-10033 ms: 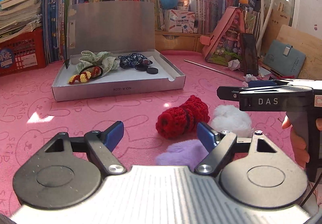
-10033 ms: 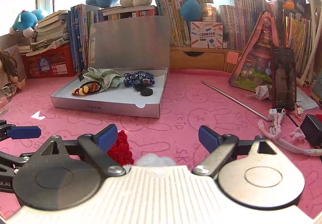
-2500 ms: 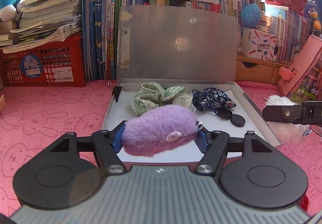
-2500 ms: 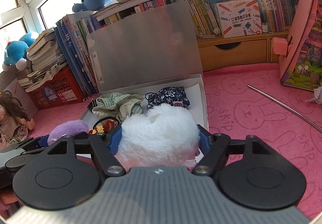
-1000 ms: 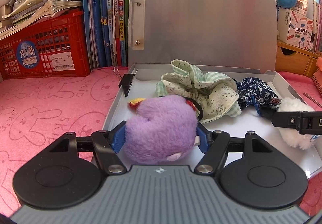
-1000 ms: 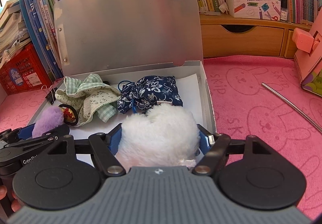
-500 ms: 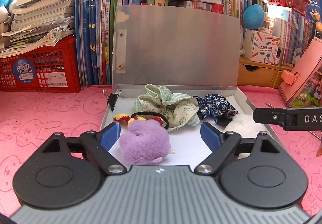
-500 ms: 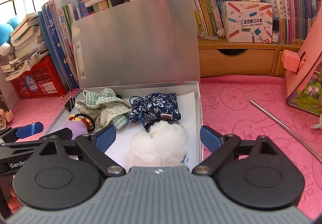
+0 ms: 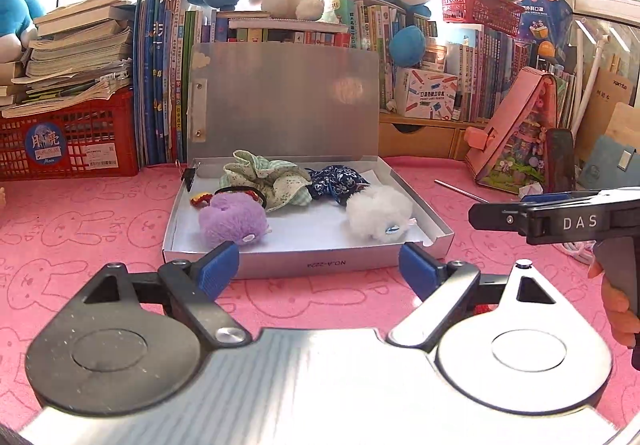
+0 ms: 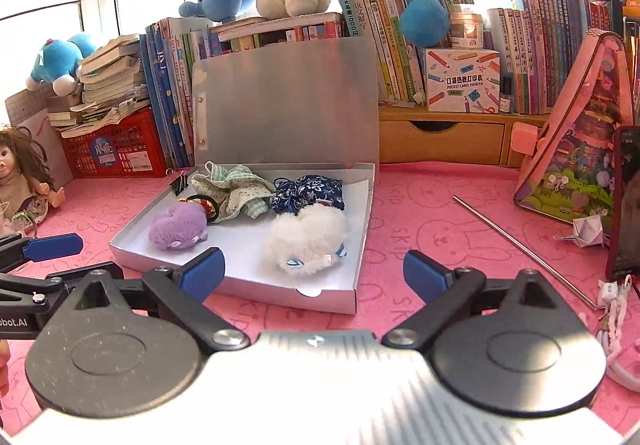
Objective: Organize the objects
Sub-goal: 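Move the left gripper to the white plastic bag while the right gripper approaches the clear cup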
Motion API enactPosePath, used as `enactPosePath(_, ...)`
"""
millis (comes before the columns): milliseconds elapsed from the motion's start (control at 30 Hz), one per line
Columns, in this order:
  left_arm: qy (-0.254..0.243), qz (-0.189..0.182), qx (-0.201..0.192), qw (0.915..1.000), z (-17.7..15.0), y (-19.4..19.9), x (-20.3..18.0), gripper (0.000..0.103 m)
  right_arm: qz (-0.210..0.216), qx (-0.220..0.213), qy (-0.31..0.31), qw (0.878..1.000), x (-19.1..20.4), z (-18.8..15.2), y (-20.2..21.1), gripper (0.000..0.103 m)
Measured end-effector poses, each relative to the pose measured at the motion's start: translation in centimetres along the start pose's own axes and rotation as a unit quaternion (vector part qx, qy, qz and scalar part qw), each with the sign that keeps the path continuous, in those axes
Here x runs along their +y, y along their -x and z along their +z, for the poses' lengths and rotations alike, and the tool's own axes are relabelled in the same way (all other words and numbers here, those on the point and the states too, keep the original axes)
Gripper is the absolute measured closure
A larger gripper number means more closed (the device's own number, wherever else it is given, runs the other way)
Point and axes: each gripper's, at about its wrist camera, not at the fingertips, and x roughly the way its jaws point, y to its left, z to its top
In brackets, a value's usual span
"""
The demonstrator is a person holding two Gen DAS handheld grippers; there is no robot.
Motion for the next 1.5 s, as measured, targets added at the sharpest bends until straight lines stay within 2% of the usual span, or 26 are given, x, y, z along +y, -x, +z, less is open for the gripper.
enactPosePath(333, -0.029, -0.043, 0.013, 0.9986, -5.9, 5.4, -3.7, 0.013, -0.026, -0.008, 0.042, 0.999, 1.3, -6.6, 4.6, 0.003)
enactPosePath(667, -0.067, -0.043, 0.021, 0.9966, -10.6, 6.9, -6.5, 0.013, -0.06, -0.016, 0.044, 0.997, 1.8, -11.2, 7.4, 0.003)
enactPosePath(833, -0.042, -0.039, 0.033, 0.9978, -11.2, 6.7, -6.2, 0.015, -0.08, -0.02, 0.045, 0.996, 1.8, -12.7, 8.3, 0.003)
enactPosePath(933, -0.045, -0.034, 0.032, 0.9979, -11.4, 6.7, -6.2, 0.021, -0.089, -0.023, 0.03, 0.995, 1.5, -13.5, 8.7, 0.003)
enactPosePath(1133, -0.045, -0.038, 0.037, 0.9976, -11.6, 6.6, -6.3, 0.026, -0.107, -0.031, 0.013, 0.994, 1.4, -14.9, 9.4, 0.003)
enactPosePath(1233, -0.042, -0.044, 0.04, 0.9973, -11.7, 6.5, -6.5, 0.032, -0.121, -0.041, 0.007, 0.992, 1.5, -15.6, 9.7, 0.003)
enactPosePath(1400, -0.05, -0.052, 0.042, 0.9965, -11.8, 6.6, -6.9, 0.038, -0.119, -0.036, 0.006, 0.992, 1.7, -16.3, 9.7, 0.004)
enactPosePath(1500, -0.051, -0.055, 0.044, 0.9962, -12.0, 6.5, -7.0, 0.041, -0.119, -0.036, 0.012, 0.992, 2.0, -16.4, 9.6, 0.008)
